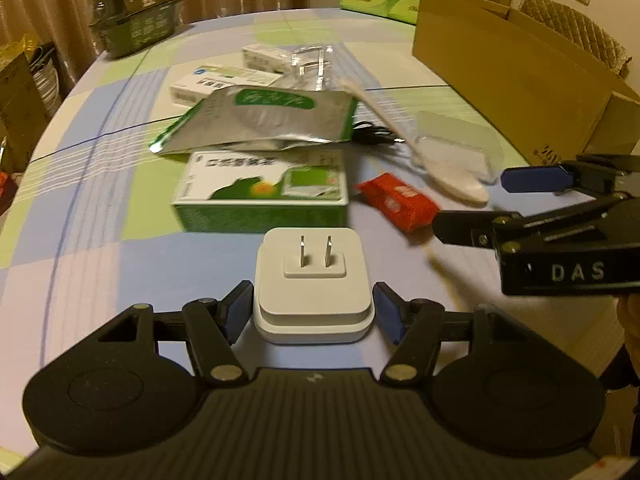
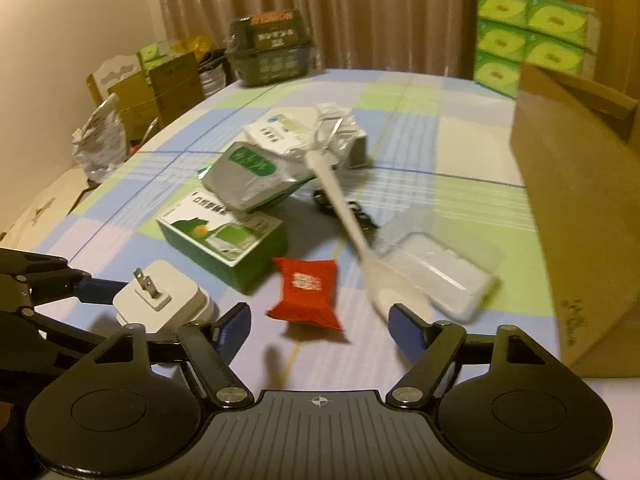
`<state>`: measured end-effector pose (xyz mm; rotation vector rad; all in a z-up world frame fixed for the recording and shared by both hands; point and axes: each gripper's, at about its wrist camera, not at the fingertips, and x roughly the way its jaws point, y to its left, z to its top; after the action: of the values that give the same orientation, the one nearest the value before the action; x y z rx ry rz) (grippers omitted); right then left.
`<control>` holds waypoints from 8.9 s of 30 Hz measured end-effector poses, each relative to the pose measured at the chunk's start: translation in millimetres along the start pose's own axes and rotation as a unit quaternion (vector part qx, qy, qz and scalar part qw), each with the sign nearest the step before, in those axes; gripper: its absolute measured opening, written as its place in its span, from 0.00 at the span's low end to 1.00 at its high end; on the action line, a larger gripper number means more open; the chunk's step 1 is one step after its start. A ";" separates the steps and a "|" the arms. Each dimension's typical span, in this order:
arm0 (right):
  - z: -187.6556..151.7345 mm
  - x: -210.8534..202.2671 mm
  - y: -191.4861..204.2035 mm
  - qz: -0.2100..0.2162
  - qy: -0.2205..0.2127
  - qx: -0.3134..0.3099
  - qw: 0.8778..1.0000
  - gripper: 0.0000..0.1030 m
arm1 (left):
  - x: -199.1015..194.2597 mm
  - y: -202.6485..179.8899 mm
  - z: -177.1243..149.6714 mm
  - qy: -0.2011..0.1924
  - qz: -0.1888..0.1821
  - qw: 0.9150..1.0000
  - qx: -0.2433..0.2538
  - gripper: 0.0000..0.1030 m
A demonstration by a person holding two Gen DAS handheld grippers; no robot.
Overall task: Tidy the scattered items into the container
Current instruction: 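Grasp the white plug adapter with the left tool while the right tool grasps the red snack packet, then lift and carry the plug and red packet over the cardboard box with both tools, then open the left tool to drop the plug while the right tool drops the red packet, then withdraw both open tools from the cardboard box back over the table, then grasp the white plastic spoon by its handle with the right tool, then grasp the green-and-white medicine box with the left tool while the right tool holds the spoon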
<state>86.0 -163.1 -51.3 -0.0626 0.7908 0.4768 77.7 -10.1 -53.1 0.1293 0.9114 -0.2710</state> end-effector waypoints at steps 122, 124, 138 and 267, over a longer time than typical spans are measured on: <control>31.5 -171.8 -107.5 -0.118 -0.176 0.084 0.974 0.66 | -52.6 -95.0 69.1 -0.100 -0.030 0.995 0.011 0.67; 30.8 -169.9 -91.8 -0.103 -0.174 0.072 0.977 0.66 | -57.3 -83.6 59.8 -0.098 -0.018 0.995 0.001 0.69; 10.9 -125.0 -34.5 -0.026 -0.104 -0.011 0.994 0.66 | -75.2 -33.0 21.7 -0.088 0.033 0.995 -0.032 0.72; 1.8 15.1 -38.7 0.005 0.031 -0.071 0.997 0.29 | 34.7 1.1 44.0 0.002 -0.103 0.988 0.114 0.73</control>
<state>113.2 -191.4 -65.2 -0.2067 0.8175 0.5426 131.7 -25.0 -53.9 0.2461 0.8967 -0.5680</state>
